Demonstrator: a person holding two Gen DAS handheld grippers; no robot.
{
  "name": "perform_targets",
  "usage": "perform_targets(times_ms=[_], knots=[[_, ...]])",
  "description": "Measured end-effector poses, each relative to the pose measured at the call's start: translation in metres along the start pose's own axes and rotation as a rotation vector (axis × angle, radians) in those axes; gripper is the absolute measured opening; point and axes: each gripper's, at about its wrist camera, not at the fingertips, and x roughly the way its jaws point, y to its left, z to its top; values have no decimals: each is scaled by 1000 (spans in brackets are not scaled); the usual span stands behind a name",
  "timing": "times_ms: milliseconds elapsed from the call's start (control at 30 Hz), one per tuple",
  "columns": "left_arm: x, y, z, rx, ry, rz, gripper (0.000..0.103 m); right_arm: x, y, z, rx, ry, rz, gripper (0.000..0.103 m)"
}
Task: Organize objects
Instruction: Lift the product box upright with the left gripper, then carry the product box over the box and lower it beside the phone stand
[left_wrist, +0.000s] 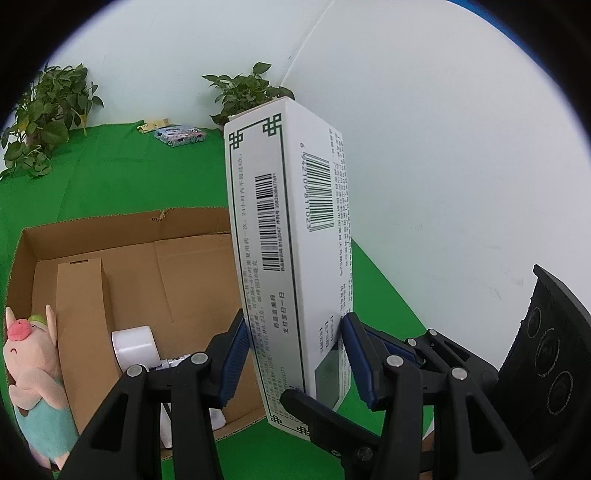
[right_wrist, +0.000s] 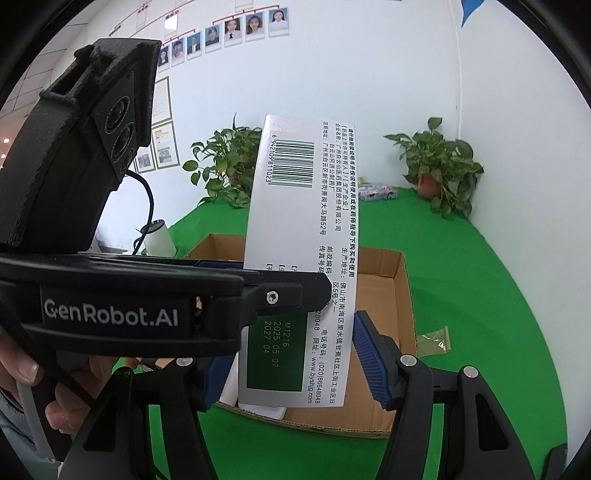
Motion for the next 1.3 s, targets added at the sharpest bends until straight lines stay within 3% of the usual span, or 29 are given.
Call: perform_targets(times_ms=[367,500,767,1167,1300], knots=[[51,32,-12,-55,100,12,48,67,-23,-17,39,116,32,59],[80,48,-26,-88,165,18,48,98,-33,-38,86,196,62,59],[129,78,-53,-166,277,6,48,122,-31,-91,156,314,74,59],[149,101,-64,-229,321,3,50,166,-44,-101,201,389,71,59],[141,102,-63,-236,339,57,47,169,-45,-100,202,396,70,58]])
